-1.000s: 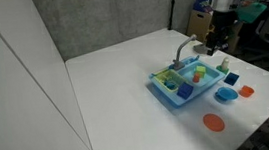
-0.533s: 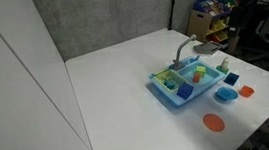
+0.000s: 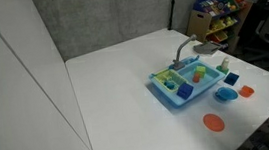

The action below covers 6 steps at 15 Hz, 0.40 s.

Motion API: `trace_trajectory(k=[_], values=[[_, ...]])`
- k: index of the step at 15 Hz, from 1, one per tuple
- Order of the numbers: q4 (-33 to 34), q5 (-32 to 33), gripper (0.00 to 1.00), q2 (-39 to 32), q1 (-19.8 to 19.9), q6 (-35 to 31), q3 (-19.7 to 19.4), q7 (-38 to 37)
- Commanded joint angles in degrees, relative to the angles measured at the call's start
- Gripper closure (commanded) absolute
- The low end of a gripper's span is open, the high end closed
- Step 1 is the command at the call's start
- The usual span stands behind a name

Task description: Move the blue cube to the counter on the toy sink

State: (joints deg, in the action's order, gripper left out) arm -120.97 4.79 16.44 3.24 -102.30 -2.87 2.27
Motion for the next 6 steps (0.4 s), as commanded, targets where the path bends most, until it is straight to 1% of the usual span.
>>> trace_trajectory(k=[1, 4, 5, 6], values=[[3.29, 1.35, 0.0, 2.24, 0.82, 3.69, 0.26, -3.92], [4.12, 0.99, 0.0, 2.84, 0.76, 5.04, -0.08, -3.28], [2.92, 0.42, 0.0, 2.84, 0.42, 3.38, -0.1, -2.8], [3.05, 0.42, 0.0, 2.96, 0.43, 3.64, -0.12, -2.8]])
